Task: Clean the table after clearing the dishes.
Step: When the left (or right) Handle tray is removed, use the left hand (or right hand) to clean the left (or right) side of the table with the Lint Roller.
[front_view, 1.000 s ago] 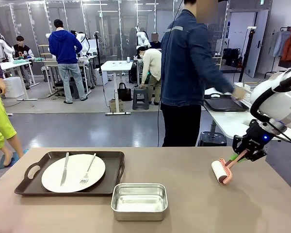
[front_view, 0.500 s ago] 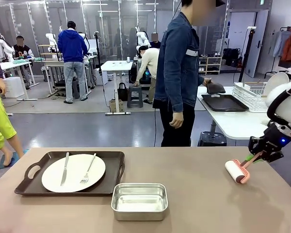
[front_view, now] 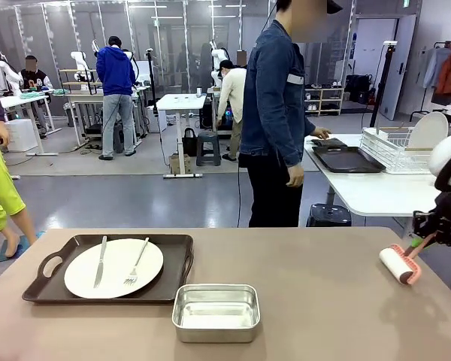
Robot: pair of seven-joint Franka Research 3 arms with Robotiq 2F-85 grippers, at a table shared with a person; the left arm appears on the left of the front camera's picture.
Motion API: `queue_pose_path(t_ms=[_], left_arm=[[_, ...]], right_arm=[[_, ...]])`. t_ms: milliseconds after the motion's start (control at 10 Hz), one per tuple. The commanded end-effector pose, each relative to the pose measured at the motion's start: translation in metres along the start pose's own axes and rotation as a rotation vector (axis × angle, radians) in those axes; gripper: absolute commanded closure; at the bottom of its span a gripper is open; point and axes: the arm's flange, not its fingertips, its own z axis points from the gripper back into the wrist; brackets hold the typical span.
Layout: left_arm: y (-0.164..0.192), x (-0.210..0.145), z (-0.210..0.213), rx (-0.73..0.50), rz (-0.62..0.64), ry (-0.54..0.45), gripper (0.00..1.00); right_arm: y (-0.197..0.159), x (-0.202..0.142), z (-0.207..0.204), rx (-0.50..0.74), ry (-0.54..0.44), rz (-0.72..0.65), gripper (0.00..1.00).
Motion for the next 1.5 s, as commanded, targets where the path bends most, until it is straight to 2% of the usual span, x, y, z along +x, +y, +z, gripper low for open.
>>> queue_pose_path(t_ms=[0,200,600,1100,1200,1300,1400], left_arm=[[-0.001,-0.002,0.002,-0.010,-0.013,-0.003,0.00],[-0.001,-0.002,0.002,-0.010,-0.013,-0.003,0.00],[-0.001,-0.002,0.002,-0.010,-0.013,-0.003,0.00],[-0.001,-0.002,0.002,-0.010,-0.013,-0.003,0.00],[-0.001,-0.002,0.002,-0.010,-0.013,-0.003,0.00],[-0.001,-0.002,0.002,-0.010,-0.013,-0.003,0.00],[-0.001,-0.002,0.002,-0.010,-0.013,-0.003,0.00]], right_arm=[[-0.023,-0.045,-0.008,-0.104,0.029,0.023,0.78],[0.008,-0.054,0.010,-0.079,-0.004,0.078,0.78],[0.042,-0.066,0.036,-0.124,-0.037,0.086,0.78],[0.054,-0.058,0.063,-0.130,-0.088,0.078,0.78],[0.055,-0.057,0.062,-0.117,-0.056,0.119,0.78],[0.056,-0.054,0.052,-0.161,-0.034,0.158,0.78],[0.049,-0.055,0.061,-0.113,-0.080,0.102,0.78]])
